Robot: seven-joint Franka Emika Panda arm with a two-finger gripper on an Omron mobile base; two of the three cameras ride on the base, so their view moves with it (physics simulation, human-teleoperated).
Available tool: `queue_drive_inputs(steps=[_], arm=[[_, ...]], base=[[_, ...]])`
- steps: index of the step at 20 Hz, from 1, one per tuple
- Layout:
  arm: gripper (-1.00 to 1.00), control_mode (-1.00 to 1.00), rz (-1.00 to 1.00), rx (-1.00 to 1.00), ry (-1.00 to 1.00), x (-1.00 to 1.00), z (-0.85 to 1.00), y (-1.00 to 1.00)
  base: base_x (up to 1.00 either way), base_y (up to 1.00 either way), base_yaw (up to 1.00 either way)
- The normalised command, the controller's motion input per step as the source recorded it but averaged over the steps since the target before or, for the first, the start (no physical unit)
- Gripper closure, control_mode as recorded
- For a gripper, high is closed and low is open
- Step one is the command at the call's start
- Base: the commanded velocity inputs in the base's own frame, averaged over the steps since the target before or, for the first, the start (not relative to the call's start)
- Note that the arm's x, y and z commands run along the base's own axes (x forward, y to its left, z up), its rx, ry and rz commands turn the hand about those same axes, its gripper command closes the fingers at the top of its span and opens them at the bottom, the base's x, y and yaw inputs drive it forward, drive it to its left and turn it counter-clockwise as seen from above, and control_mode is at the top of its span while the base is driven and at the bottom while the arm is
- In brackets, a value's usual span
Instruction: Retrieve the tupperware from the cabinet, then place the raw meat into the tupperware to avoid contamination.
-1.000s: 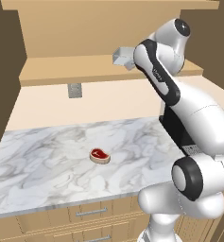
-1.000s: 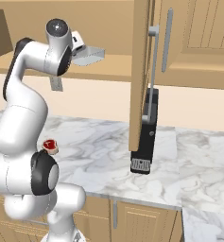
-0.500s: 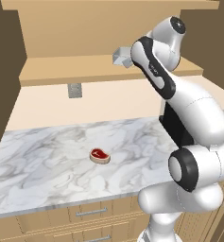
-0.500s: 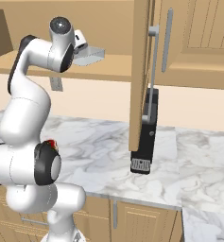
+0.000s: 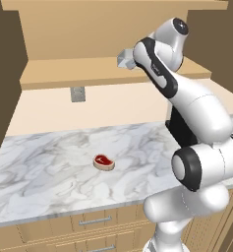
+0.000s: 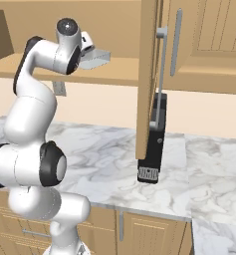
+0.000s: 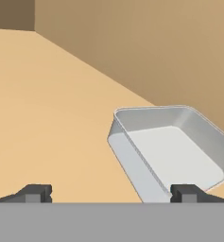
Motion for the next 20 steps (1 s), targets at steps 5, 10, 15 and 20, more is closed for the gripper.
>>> queue_drive_inputs(steps=[5,10,15,20], arm=[[-1.00,-1.00,0.00,0.00,0.00,0.20,-0.08,0.00],[-1.00,-1.00,0.00,0.00,0.00,0.21,-0.05,0.00],[-1.00,-1.00,0.00,0.00,0.00,0.23,-0.01,0.00],[-1.00,-1.00,0.00,0.00,0.00,0.22,-0.02,0.00]], base=[[0.00,0.00,0.00],[0.00,0.00,0.00],[0.00,0.00,0.00],[0.00,0.00,0.00]])
